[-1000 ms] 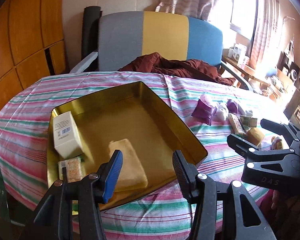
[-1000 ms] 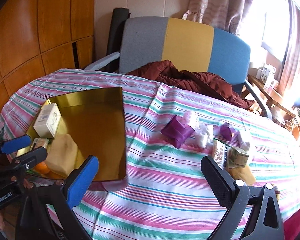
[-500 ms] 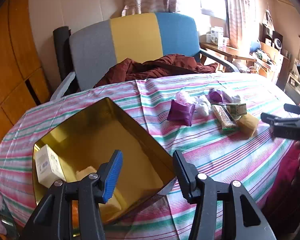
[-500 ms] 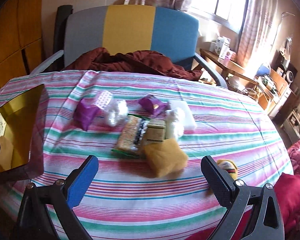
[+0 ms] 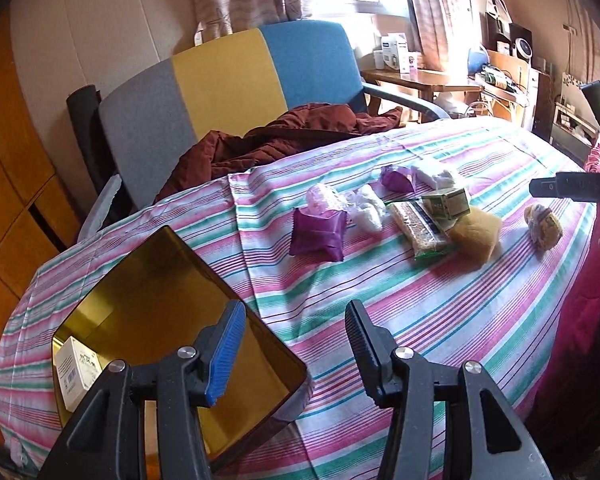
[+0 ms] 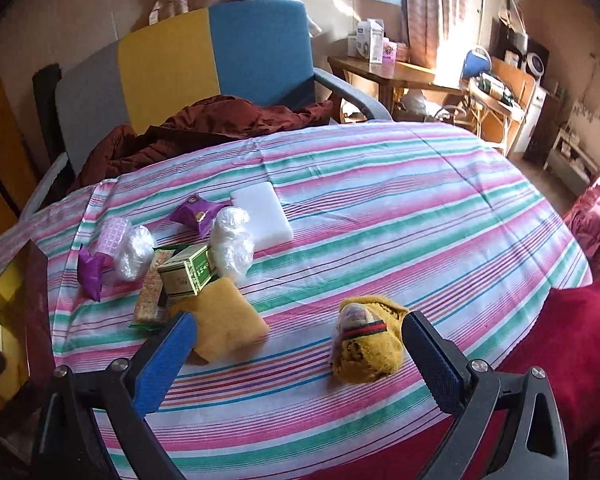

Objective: Organize objects
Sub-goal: 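Move both tools back toward the remaining items on the cloth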

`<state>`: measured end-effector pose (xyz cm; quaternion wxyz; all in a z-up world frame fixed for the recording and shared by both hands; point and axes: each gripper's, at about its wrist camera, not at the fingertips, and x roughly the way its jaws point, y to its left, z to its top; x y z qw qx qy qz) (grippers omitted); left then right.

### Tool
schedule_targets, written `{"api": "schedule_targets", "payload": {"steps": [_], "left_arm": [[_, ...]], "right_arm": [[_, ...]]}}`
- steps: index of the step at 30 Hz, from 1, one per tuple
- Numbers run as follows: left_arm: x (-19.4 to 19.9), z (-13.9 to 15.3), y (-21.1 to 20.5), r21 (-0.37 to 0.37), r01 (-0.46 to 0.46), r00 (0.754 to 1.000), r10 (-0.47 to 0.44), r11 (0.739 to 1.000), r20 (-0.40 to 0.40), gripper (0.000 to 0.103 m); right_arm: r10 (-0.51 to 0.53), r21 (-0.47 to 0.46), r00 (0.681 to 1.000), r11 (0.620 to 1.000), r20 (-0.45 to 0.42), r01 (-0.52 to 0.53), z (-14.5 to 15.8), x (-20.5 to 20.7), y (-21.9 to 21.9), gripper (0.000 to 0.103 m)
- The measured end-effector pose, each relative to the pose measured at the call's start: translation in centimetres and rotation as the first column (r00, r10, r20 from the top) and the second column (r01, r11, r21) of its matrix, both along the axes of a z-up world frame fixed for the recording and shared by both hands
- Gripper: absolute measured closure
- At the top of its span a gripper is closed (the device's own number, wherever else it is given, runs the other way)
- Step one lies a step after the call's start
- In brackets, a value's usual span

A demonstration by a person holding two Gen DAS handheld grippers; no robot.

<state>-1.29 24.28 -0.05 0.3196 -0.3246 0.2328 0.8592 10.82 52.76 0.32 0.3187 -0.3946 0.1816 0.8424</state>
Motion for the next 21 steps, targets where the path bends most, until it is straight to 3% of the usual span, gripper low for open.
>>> {"api": "schedule_targets", "payload": {"steps": [7,21], "left_arm": [[0.1,-0.7,1.8,-0.024,0.034,0.999,-0.034,0.999,0.008,0.05],[0.2,-2.0,4.9,-0.052,0.078,0.997,-0.077,0.996,0.029,0.05]], "right_arm": [[-0.068,-0.106,0.996,0.993,-0.061,0.061,-0.6,0.9,2.1,0.0],[-0.091,-0.168,0.989,0.983,-0.114,0.071,-0.8,1.5,2.9,0.0]]}}
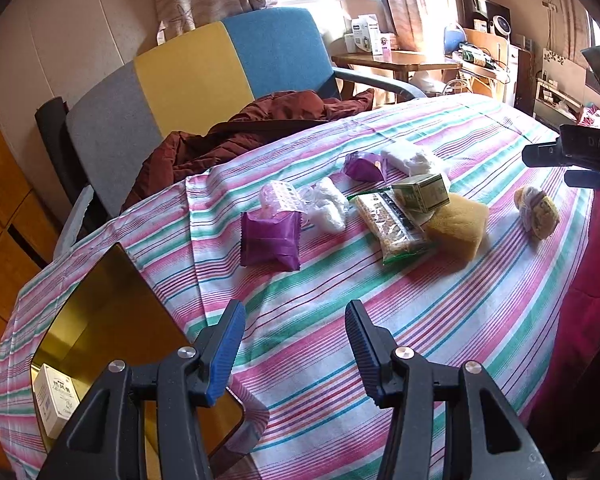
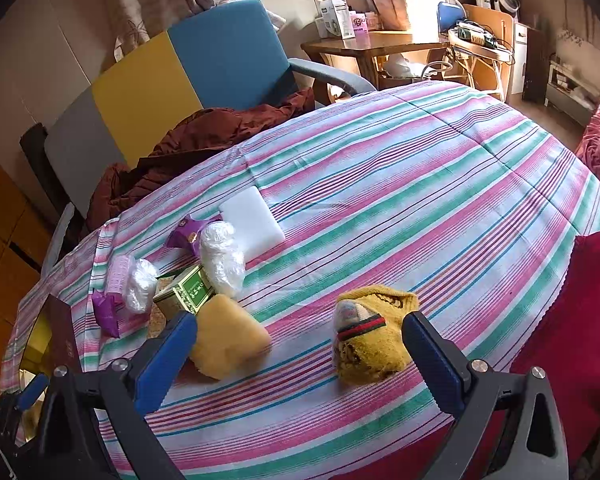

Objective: Organize objects
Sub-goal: 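Move both tools back toward the remaining items on the cloth, then grasp the second cracker packet with the left tool while the right tool grasps the yellow plush toy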

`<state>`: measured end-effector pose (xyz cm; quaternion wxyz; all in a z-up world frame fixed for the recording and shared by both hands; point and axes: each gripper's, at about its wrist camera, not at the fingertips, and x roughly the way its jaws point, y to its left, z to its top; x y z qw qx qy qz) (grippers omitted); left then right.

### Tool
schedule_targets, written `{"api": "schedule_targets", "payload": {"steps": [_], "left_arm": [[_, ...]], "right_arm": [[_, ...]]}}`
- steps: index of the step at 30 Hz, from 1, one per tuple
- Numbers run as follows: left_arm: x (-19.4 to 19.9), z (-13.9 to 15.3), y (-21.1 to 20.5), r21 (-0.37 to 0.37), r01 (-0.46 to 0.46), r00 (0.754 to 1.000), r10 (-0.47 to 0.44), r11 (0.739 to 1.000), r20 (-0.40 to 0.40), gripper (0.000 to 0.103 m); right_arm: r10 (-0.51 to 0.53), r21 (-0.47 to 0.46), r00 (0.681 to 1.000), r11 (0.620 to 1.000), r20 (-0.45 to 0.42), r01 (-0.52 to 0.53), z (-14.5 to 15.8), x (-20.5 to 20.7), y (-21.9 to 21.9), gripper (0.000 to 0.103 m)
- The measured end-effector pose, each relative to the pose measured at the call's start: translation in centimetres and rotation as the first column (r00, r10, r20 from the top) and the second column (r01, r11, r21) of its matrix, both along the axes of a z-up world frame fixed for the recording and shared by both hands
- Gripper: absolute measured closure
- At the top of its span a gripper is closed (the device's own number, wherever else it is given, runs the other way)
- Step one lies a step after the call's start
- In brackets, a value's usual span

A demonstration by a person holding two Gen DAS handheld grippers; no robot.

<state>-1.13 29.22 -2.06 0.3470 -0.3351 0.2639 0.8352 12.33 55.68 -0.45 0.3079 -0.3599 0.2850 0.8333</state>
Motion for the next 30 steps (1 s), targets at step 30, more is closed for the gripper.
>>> {"api": "schedule_targets", "payload": {"steps": [30], "left_arm": [[-5.5,-1.9,5.2,0.132,-0.055,0.944,0.009,0.99,0.331,0.051]], "right_arm": [[-0.037,-0.117,0.997,0.993,-0.07,0.029,-0.7,1.0,1.4,0.0]]}}
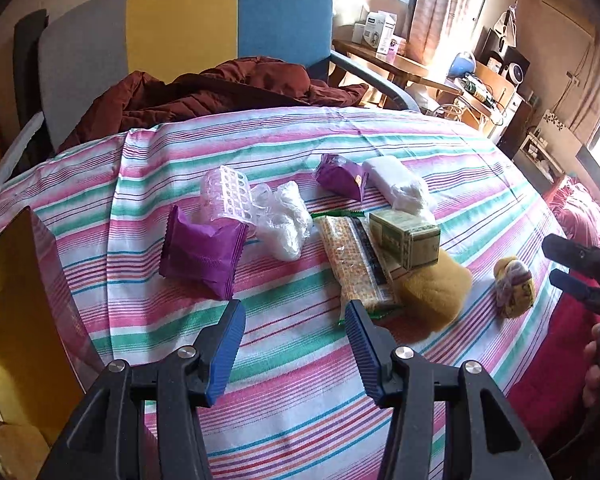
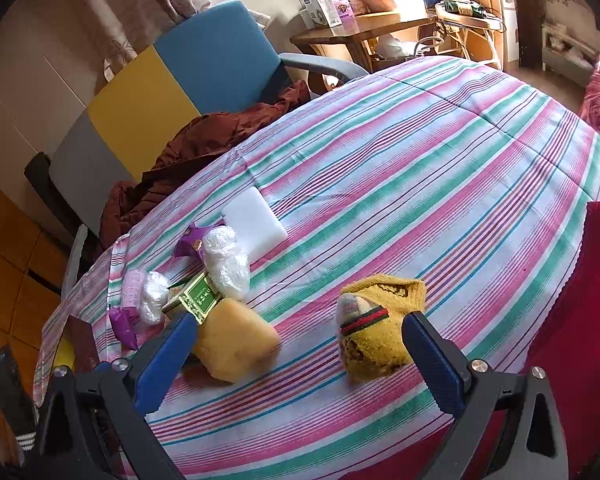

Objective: Organize objects
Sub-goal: 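Grasp the second cracker packet with the left tool while the right tool grasps the yellow plush toy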

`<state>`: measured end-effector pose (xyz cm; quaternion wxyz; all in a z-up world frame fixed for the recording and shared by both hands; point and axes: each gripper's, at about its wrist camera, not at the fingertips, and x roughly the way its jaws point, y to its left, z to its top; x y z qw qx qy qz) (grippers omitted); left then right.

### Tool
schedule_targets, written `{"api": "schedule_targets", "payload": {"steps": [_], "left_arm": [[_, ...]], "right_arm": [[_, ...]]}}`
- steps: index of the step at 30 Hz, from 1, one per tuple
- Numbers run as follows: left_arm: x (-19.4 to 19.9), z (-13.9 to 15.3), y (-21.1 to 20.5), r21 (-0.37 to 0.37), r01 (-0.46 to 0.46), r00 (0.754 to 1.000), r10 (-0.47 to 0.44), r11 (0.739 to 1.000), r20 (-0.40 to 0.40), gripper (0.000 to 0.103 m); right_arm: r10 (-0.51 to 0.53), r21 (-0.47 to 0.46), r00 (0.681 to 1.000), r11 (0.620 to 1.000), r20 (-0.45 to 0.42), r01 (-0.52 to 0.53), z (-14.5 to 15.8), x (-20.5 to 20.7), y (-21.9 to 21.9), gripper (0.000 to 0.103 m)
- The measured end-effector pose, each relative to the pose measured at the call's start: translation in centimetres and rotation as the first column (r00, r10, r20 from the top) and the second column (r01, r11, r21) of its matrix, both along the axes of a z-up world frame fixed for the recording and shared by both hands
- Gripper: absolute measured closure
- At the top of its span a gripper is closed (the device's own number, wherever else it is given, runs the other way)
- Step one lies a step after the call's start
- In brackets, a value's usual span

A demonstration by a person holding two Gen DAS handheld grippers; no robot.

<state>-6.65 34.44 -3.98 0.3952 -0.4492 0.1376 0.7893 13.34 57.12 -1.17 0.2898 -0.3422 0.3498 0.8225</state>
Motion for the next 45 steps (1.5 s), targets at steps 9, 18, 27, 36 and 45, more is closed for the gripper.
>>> {"api": "schedule_targets", "payload": {"steps": [9,18,27,36,45], "left_arm": [[0.5,-2.4,6.8,-0.078,0.101,0.995,-0.1,0.992,0.02,0.051],[-0.7,-5.0,10.2,-0.144,0.104,0.995,-0.102,0.984,0.023,0.051],[1.3,-4.4,4.3,-0.07,0.085,0.996,-0.084,0.994,0.012,0.058],[3.4,-2.7,-1.8,0.013,0.063,0.998,-0.063,0.998,0.028,0.058],[4.8,-0.5,-5.1,0.093,0.047,0.999,-0.049,0.995,0.02,0.058]], "right_arm": [[0.001,-0.014,1.0,1.0,-0.009,-0.001,0.0,0.1,0.1,0.0],[0.001,-0.04,0.999,0.999,-0.032,-0.002,-0.2,0.3,0.3,0.0],[-0.01,-0.107,0.999,0.994,-0.042,0.006,-0.6,0.6,1.2,0.0],[0.03,-0.107,0.968,0.994,0.247,-0.004,-2.1,-1.5,4.5,0.0],[0.124,-0.129,0.898,0.989,0.421,-0.076,-5.1,-4.4,4.1,0.06]]}}
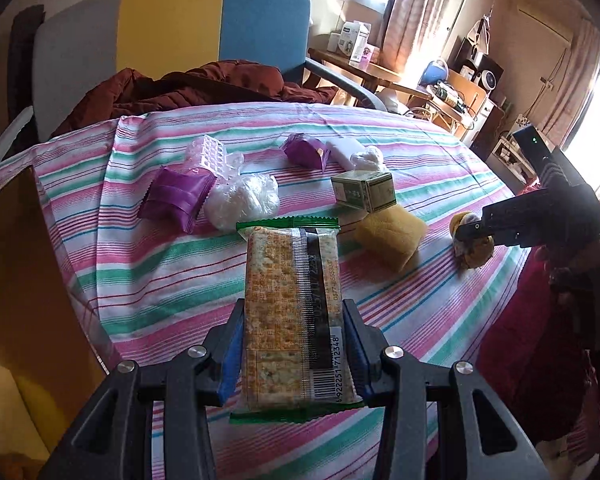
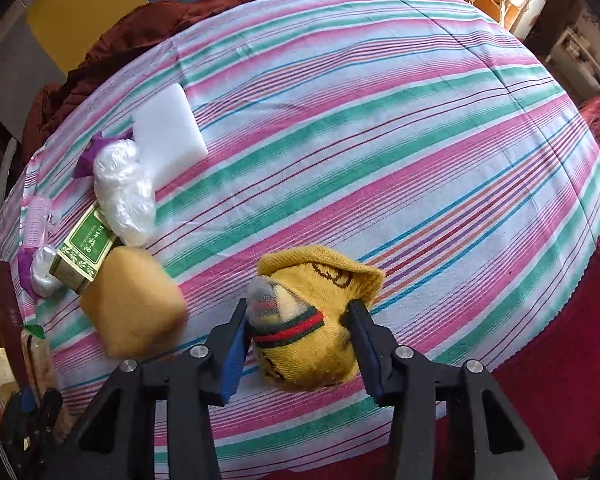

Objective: Organize objects
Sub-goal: 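Grasp the second cracker packet with the left tool while the right tool grasps the yellow plush toy, then lower the cracker packet into the gold tray with the left tool while the right tool drops the toy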

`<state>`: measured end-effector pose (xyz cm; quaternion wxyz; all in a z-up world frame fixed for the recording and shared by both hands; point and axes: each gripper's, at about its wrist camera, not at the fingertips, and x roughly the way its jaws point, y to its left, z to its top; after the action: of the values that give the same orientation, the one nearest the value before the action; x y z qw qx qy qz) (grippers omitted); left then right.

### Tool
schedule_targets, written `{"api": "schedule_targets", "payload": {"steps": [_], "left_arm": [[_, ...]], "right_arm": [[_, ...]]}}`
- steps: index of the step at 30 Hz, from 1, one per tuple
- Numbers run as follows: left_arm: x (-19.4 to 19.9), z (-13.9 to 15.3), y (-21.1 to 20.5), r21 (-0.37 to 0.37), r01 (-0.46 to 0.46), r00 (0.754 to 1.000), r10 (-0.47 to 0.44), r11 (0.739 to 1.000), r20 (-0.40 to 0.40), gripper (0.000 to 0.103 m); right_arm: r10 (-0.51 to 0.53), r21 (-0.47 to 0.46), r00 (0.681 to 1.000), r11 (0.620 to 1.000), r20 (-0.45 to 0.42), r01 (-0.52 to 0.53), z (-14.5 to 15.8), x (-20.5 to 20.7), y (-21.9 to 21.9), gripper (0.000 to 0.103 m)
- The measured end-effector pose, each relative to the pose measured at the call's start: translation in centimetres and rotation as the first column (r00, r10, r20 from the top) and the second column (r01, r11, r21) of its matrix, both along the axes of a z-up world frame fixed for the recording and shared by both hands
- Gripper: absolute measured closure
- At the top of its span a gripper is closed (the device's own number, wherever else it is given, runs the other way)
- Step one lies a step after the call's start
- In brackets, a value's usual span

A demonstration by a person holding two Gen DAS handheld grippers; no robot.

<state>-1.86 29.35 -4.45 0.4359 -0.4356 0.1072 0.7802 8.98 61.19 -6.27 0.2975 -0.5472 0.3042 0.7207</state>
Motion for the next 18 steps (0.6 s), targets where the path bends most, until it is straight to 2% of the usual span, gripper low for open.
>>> {"api": "schedule_targets", "payload": {"steps": [4,6,11,15,18], "left_arm": [[0.2,1.3,-2.3,0.016,-0.038,0.998,0.039,0.999,-0.039,0.058],[-0.1,2.2,-4.1,0.026,-0.084,0.994,0.086,0.996,-0.07,0.058],[-2.3,4.1,-9.4,0.07,-0.23,0.97,0.235,0.971,-0.068,0.058],[-4.1,4.5,-13.9,0.075,-0.341,0.935,0.346,0.937,-0.081,0.058],[-5.3,4.3,-16.9,0.075,-0.416,0.904,0.421,0.906,-0.081,0.058]], "right_arm": [[-0.031,0.027,0.996,0.999,-0.089,0.033,1.3,1.4,-0.1,0.065],[-0.024,0.044,0.987,0.999,-0.161,0.031,2.4,2.2,-0.6,0.065],[0.028,0.114,0.963,0.993,-0.267,0.003,5.7,2.3,-3.2,0.065],[0.148,0.172,0.925,0.981,-0.35,-0.091,9.0,-0.6,-7.3,0.065],[0.275,0.21,0.877,0.956,-0.393,-0.205,10.8,-3.3,-11.5,0.065]]}}
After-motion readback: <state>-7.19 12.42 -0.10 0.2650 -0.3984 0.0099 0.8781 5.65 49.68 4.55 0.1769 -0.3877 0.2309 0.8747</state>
